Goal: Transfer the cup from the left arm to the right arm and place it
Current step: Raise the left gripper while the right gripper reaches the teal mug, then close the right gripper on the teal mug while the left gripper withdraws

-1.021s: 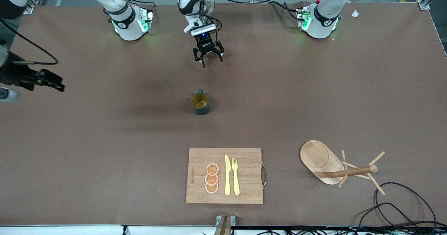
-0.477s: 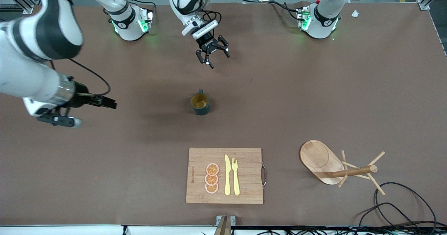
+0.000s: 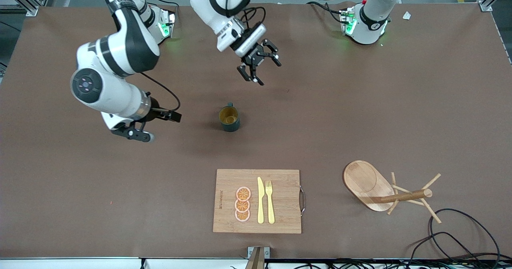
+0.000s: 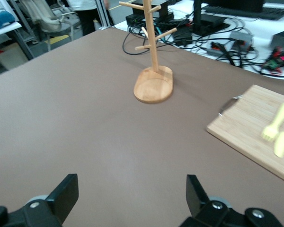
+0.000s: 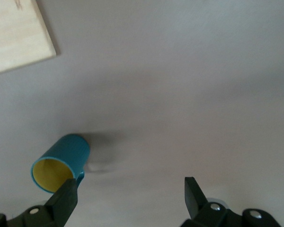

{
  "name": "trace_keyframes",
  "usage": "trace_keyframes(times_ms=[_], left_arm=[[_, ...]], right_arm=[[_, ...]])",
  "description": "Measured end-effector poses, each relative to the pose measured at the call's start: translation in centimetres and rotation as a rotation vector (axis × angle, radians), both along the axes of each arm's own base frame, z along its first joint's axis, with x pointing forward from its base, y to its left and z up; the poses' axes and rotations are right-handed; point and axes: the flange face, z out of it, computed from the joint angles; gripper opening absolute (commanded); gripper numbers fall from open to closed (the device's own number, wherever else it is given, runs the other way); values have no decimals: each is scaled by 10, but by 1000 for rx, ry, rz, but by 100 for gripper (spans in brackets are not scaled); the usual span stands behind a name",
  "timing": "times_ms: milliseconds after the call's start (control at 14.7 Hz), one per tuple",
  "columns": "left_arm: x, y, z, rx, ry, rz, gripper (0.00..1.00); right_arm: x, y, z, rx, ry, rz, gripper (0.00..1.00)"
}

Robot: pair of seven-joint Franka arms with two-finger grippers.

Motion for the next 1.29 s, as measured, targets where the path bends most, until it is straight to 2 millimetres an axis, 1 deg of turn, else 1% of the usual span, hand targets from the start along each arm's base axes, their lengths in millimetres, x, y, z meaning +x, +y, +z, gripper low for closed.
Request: trace_keyframes(times_ms=[136,272,545,681,817,885,1021,1089,1157,1294], left_arm=[[43,27,10,16,64,28,100],[83,55,23,22,150,42,100],[159,110,64,-52,304,44,100],[192,137,77,-118,353,33,100],[218,162,80,-171,387,21,100],[230,174,81,-193,399,13,100],[252,200,91,-249,420,-12,100],[262,215,98,-279,434,-24,100],[271,232,107,-303,450,-40,100],[288,272,125,-324,499,-88,100]], right_arm=[[-2,10,-16,3,7,6,100],[-9,23,-33,21,-3,7,100],[-43,65,-77,60,-47,28,100],[-60,85,-94,52,-55,45,100],[-70,99,-106,45,-61,47,100],[-72,104,-111,43,-69,47,98],[-73,111,-125,42,-88,52,91],[-74,115,-133,40,-95,55,85],[-75,118,-140,38,-101,57,78],[-77,121,-150,33,-104,62,51]])
